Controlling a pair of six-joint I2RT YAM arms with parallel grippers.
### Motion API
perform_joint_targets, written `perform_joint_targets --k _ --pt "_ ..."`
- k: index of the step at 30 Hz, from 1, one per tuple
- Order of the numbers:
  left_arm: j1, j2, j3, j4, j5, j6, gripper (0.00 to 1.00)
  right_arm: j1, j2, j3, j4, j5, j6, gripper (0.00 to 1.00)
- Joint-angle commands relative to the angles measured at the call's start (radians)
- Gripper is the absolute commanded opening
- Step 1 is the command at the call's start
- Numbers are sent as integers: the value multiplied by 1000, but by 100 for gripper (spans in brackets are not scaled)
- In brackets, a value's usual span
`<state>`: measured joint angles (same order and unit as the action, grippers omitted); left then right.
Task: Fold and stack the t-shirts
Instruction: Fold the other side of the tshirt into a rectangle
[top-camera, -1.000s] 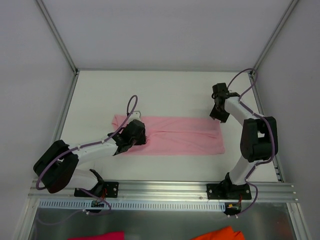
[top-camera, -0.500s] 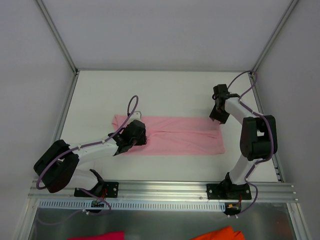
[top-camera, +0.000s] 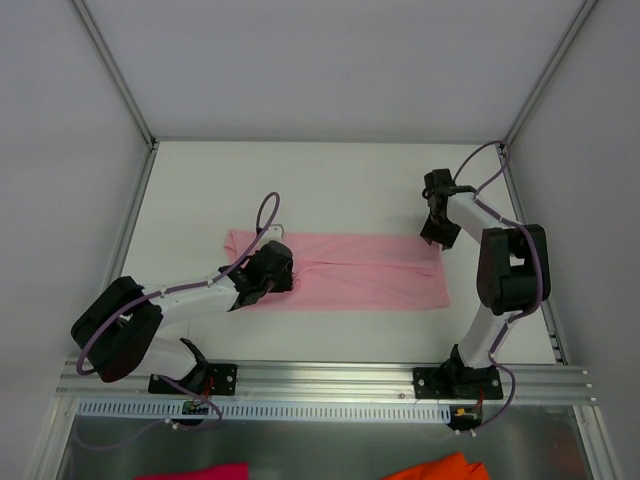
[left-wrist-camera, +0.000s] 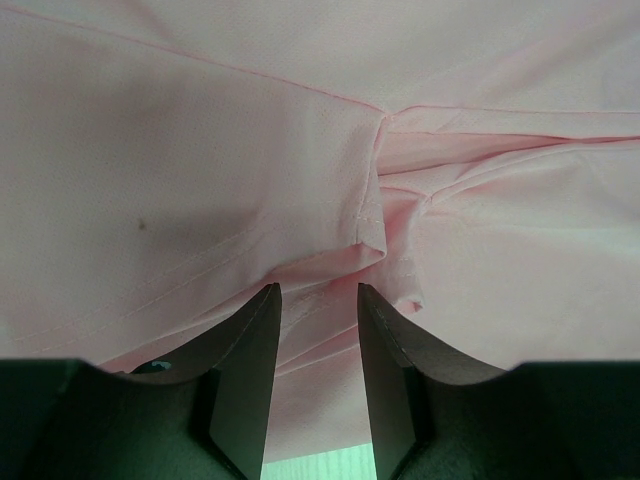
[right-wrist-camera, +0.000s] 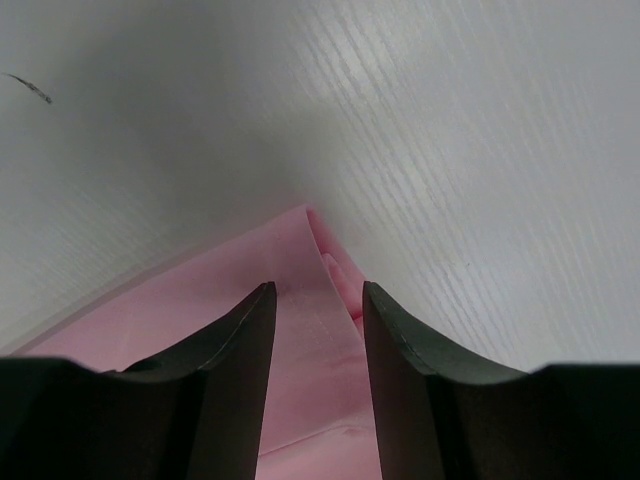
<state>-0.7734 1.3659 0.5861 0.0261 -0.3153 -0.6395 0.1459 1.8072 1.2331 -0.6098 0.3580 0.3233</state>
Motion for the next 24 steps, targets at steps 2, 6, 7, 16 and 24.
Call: perform_joint_targets --k 2,6,7,16,24 --pt "-9 6 15 21 -19 15 37 0 9 46 -19 9 -4 45" --pt "-9 7 17 17 -24 14 37 0 20 49 -8 -4 -6 42" --pt "-9 7 18 17 -24 14 37 0 24 49 -2 -14 -4 34" --pt "-9 38 29 1 -48 9 37 -9 67 77 28 -70 -3 1" --pt "-10 50 38 -2 -45 11 37 -2 66 173 53 -85 -66 1"
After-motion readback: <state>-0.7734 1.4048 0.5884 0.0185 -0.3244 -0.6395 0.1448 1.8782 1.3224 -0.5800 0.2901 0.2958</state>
